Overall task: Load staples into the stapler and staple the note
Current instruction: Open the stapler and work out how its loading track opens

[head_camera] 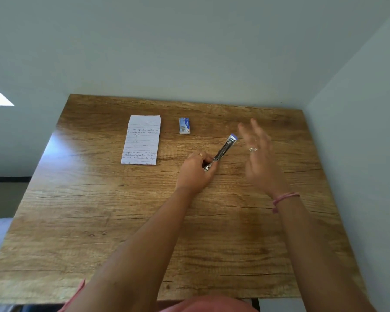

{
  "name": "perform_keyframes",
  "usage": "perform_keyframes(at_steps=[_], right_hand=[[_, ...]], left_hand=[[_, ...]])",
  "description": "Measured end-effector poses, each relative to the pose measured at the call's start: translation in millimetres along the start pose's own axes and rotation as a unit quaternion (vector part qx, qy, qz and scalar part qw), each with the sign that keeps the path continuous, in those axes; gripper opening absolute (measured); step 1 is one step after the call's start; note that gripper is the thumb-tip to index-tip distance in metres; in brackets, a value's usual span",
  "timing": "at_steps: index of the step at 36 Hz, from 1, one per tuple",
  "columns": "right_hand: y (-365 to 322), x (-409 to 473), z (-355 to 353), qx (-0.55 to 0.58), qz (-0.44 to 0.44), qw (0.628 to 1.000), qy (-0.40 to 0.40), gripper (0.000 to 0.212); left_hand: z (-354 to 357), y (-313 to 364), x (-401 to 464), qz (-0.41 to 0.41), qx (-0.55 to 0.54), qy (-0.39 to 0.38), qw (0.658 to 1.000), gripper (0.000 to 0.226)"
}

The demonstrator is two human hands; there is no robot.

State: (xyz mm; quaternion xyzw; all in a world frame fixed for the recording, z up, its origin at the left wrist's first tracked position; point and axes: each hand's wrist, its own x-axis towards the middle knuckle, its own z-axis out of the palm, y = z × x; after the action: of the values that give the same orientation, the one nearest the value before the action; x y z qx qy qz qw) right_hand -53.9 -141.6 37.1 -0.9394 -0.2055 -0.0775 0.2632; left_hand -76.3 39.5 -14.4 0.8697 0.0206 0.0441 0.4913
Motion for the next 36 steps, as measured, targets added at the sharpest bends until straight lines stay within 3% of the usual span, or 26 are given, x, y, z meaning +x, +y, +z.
perform_keyframes(at_steps=[2, 4, 5, 8, 9, 13, 15, 20, 24, 27, 31, 34, 36], right_hand=[[-1.9, -0.4, 0.2, 0.104, 0.002, 0.990, 0.097, 0.092], [-5.3, -3.9, 3.0, 0.139, 0.013, 0.981, 0.132, 0.085], [-6.2, -4.2, 3.9, 0.110, 0.010, 0.988, 0.111, 0.084], [1.6, -7.2, 8.5, -0.062, 0.006, 0.997, -0.055, 0.094], [3.7, -7.8, 8.9, -0.070, 0.010, 0.995, -0.072, 0.095], [-0.3, -3.3, 5.9, 0.064, 0.011, 0.996, 0.061, 0.087], [-2.4, -3.0, 6.5, 0.102, 0.004, 0.991, 0.089, 0.085], [-1.7, -2.0, 4.6, -0.048, -0.001, 0.998, -0.040, 0.088], [-4.7, -2.5, 2.9, -0.004, 0.019, 1.000, -0.016, 0.083], [-2.8, -3.5, 3.2, -0.047, 0.000, 0.998, -0.047, 0.086], [-4.3, -1.6, 1.5, -0.001, 0.026, 0.999, -0.026, 0.083], [-3.1, -0.8, 1.1, -0.021, 0.015, 0.998, -0.056, 0.085], [-4.1, -0.2, 0.3, 0.013, 0.024, 0.999, -0.027, 0.082]], left_hand=[[0.1, -0.2, 0.2, -0.001, 0.004, -0.002, 1.000, 0.011], [0.1, -0.4, 0.2, -0.002, 0.003, -0.003, 1.000, 0.012], [-0.1, -0.3, 0.3, -0.002, 0.004, -0.003, 1.000, 0.012], [-0.4, 0.2, 0.5, 0.004, 0.007, -0.001, 1.000, 0.011], [-0.5, 0.2, 0.5, 0.004, 0.008, -0.002, 1.000, 0.011], [-0.6, -0.4, 0.6, -0.001, 0.008, -0.006, 1.000, 0.013], [-0.7, -0.2, 0.3, -0.001, 0.010, -0.005, 1.000, 0.012], [-0.1, -0.5, 0.6, 0.005, 0.014, -0.004, 1.000, 0.011], [-0.1, -1.5, 1.1, 0.000, 0.016, -0.006, 1.000, 0.012], [0.1, -1.5, 0.6, -0.001, 0.010, -0.006, 1.000, 0.010], [0.6, -3.5, 0.9, -0.007, 0.012, -0.005, 1.000, 0.013], [0.2, -3.6, 1.5, -0.010, 0.016, -0.012, 1.000, 0.014], [0.4, -3.5, 2.0, -0.011, 0.018, -0.015, 1.000, 0.015]])
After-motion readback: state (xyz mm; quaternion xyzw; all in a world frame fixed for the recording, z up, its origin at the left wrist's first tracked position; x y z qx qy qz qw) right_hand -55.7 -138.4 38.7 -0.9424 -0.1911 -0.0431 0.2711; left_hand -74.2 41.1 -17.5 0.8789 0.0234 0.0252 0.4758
